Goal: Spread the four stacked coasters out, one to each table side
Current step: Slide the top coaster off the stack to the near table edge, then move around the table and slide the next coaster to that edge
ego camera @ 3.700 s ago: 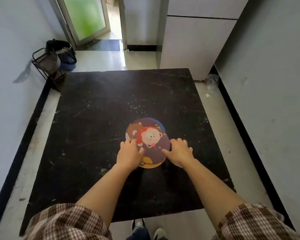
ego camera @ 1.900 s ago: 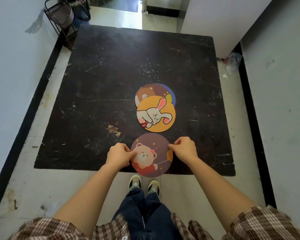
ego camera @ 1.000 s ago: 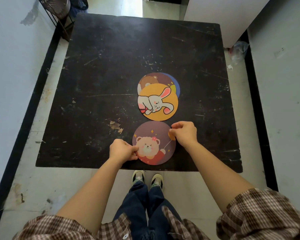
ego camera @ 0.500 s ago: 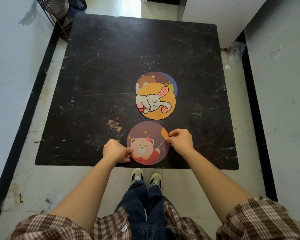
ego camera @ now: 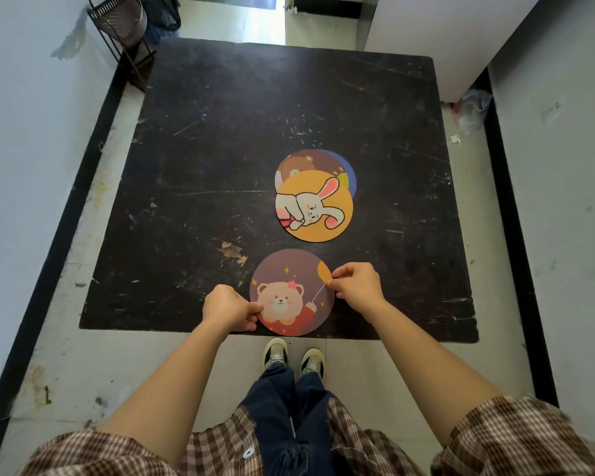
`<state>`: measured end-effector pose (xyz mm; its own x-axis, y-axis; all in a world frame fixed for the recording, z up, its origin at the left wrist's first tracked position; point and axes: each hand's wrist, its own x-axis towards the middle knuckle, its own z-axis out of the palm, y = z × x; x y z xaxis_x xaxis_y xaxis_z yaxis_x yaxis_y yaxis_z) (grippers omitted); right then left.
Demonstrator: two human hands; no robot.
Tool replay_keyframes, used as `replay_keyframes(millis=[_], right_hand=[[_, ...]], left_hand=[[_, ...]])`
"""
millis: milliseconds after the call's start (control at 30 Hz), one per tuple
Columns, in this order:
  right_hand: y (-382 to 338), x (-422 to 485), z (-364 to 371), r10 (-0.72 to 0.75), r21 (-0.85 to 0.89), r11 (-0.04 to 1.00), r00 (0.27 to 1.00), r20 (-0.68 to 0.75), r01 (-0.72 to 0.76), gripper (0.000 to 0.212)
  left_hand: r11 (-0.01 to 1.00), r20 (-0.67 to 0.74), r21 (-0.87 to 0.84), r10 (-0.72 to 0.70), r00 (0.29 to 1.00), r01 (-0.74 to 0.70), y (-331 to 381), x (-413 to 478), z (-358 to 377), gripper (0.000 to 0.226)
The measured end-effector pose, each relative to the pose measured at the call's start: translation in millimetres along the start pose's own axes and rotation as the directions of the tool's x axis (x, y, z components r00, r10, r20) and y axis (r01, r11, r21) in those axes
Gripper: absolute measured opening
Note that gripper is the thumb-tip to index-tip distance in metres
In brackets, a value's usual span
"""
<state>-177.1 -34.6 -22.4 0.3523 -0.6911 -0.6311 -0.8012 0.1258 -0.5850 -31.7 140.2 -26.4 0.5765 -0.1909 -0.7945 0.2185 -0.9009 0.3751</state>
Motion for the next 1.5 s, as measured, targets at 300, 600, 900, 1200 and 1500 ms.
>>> replay_keyframes(millis=[300, 600, 900, 1200, 1500], right_hand=[[4, 0, 1, -0.029, -0.021, 0.999, 1.000, 0.005, 0.029, 0.009], [10, 6, -24, -0.084, -0.038, 0.996, 0.996, 0.007, 0.085, 0.024], [33, 36, -107, -0.188, -0.140, 0.973, 0.982, -0.013, 0.184, 0.023], [100, 76, -223, -0.376, -0.349, 0.853, 0.921, 0.104, 0.388, 0.026], [113, 109, -284, -0.443, -0.456, 0.746, 0.872, 0.207, 0.486, 0.040]], left_hand=[[0.986, 0.003, 0.160, 0.037, 0.999, -0.037, 2, 0, -6, 0.025], [0.907, -0.136, 0.239, 0.385, 0.913, -0.347, 50, -4, 22, 0.016], [0.808, -0.124, 0.275, 0.567, 0.814, -0.521, 117, -35, 119, 0.033], [0.865, -0.329, 0.247, 0.498, 0.802, -0.437, 169, -74, 247, 0.039], [0.920, -0.412, 0.186, 0.391, 0.823, -0.344, 213, -106, 310, 0.042]])
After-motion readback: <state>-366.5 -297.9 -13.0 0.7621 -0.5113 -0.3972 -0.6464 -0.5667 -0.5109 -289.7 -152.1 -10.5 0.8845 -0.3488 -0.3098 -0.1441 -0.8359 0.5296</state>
